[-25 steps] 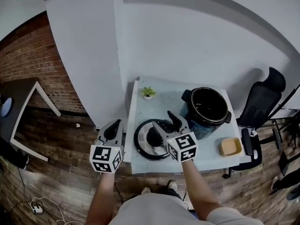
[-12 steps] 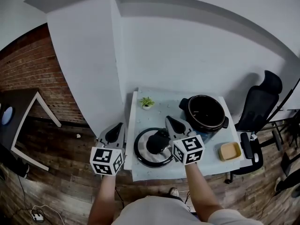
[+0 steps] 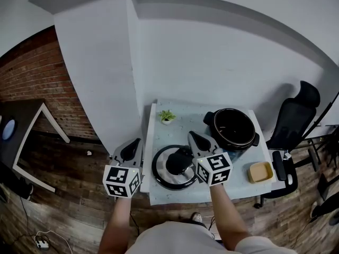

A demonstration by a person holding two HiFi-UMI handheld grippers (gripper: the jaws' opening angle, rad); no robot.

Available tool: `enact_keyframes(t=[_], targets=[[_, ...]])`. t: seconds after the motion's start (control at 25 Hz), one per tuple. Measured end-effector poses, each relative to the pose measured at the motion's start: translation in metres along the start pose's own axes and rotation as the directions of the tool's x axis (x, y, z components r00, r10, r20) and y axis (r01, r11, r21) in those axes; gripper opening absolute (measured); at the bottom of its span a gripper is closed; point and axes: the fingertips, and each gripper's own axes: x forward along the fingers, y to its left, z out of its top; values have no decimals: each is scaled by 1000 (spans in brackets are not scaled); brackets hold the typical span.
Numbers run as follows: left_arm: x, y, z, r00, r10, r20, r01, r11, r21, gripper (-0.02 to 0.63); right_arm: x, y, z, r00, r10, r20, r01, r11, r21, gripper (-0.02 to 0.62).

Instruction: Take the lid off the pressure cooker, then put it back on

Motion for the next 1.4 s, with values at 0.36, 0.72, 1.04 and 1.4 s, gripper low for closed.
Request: enact_keyframes(t=[0.36,0.72,1.04,1.4], targets=[[2,-3,-3,1000,-6,-11,5,1000,-1,14,-1,-2,-2,1000,11,6,-11,1000,-3,31],[1,-3,-15,999,1,-39,-1,1000,-11,14,5,10,-11,997,81,2,-81,997,-20,384],[1,-3,-23,998,11,-58,-13,1000,-25,14,14,10,-27,994,100,-44,-101,995,-25,440],[5,4,-46,997,50,-52,-51,998,-22,14,34,18,-90,970,146,-196,-155,988,-29,442]])
